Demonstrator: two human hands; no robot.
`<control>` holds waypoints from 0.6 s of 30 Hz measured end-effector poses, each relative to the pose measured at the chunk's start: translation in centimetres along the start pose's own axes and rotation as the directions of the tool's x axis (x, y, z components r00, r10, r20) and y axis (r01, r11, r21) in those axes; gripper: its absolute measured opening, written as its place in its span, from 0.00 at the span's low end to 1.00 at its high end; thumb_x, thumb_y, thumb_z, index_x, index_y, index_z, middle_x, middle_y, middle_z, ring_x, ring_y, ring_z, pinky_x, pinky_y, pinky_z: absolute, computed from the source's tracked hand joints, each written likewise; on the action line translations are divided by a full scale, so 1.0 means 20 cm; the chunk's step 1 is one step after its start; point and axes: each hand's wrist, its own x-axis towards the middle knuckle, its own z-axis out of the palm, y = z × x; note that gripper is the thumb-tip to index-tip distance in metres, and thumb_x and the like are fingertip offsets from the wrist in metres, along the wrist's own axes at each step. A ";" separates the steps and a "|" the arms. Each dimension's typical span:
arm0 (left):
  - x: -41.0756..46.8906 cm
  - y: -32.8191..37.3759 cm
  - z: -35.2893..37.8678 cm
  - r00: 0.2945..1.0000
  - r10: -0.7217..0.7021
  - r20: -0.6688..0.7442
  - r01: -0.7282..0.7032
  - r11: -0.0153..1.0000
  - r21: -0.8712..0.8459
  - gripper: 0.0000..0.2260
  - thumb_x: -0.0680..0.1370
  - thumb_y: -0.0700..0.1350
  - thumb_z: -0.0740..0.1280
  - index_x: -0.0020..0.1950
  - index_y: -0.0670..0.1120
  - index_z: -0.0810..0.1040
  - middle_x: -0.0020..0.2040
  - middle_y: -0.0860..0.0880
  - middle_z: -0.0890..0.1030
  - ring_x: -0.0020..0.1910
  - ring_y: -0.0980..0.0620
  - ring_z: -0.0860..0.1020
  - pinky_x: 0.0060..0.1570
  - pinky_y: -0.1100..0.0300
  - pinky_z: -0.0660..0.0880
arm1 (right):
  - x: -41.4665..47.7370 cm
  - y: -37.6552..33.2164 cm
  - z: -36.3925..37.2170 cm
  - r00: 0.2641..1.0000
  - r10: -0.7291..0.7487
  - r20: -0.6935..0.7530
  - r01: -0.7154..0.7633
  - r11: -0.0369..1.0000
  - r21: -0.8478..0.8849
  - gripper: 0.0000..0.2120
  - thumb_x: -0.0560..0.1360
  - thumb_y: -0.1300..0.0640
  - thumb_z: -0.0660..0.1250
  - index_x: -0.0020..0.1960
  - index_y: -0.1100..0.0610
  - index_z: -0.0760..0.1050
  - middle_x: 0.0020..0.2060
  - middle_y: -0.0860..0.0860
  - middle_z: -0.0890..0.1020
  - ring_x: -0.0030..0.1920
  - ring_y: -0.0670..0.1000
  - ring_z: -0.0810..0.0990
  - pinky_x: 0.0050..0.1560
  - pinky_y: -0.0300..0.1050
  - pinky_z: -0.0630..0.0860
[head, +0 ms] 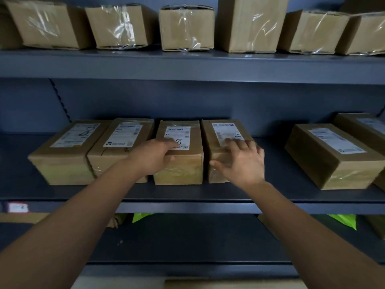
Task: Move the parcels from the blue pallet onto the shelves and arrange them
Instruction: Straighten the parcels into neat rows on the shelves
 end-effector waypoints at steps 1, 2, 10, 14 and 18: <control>-0.01 0.00 0.00 1.000 -0.007 -0.006 0.007 1.000 -0.003 0.20 0.80 0.50 0.62 0.73 0.53 0.67 0.72 0.50 0.69 0.69 0.48 0.68 0.66 0.53 0.67 | 0.00 0.02 0.02 0.999 0.012 -0.053 -0.009 0.999 0.042 0.35 0.69 0.28 0.59 0.65 0.51 0.74 0.62 0.53 0.77 0.65 0.58 0.70 0.65 0.59 0.61; -0.01 0.01 0.01 1.000 -0.014 -0.018 0.014 1.000 0.000 0.21 0.81 0.50 0.62 0.74 0.52 0.67 0.74 0.50 0.67 0.72 0.48 0.65 0.69 0.54 0.64 | -0.01 0.05 0.04 0.993 0.031 -0.110 -0.022 0.996 0.084 0.34 0.68 0.27 0.58 0.61 0.52 0.77 0.60 0.55 0.78 0.65 0.60 0.70 0.66 0.62 0.60; -0.05 0.03 0.05 0.941 -0.156 -0.299 0.142 0.987 -0.068 0.18 0.74 0.50 0.72 0.62 0.45 0.80 0.60 0.45 0.78 0.61 0.45 0.74 0.60 0.55 0.70 | 0.00 0.11 0.17 0.962 0.009 -0.274 0.087 0.938 0.337 0.25 0.67 0.37 0.66 0.55 0.54 0.81 0.53 0.57 0.78 0.56 0.59 0.72 0.50 0.58 0.73; -0.05 0.04 0.05 0.943 -0.140 -0.304 0.122 0.990 -0.077 0.17 0.74 0.47 0.73 0.61 0.43 0.81 0.57 0.42 0.80 0.58 0.41 0.76 0.57 0.52 0.73 | 0.01 0.11 0.21 0.954 -0.003 -0.300 0.121 0.918 0.377 0.24 0.68 0.39 0.66 0.57 0.53 0.81 0.55 0.56 0.77 0.58 0.57 0.70 0.54 0.57 0.70; -0.07 0.04 0.06 0.948 -0.136 -0.288 0.114 0.989 -0.091 0.17 0.75 0.44 0.71 0.63 0.43 0.79 0.60 0.42 0.78 0.61 0.41 0.73 0.61 0.52 0.70 | 0.00 0.10 0.21 0.963 -0.007 -0.268 0.110 0.923 0.369 0.25 0.69 0.38 0.66 0.59 0.53 0.80 0.57 0.55 0.77 0.59 0.58 0.70 0.55 0.57 0.69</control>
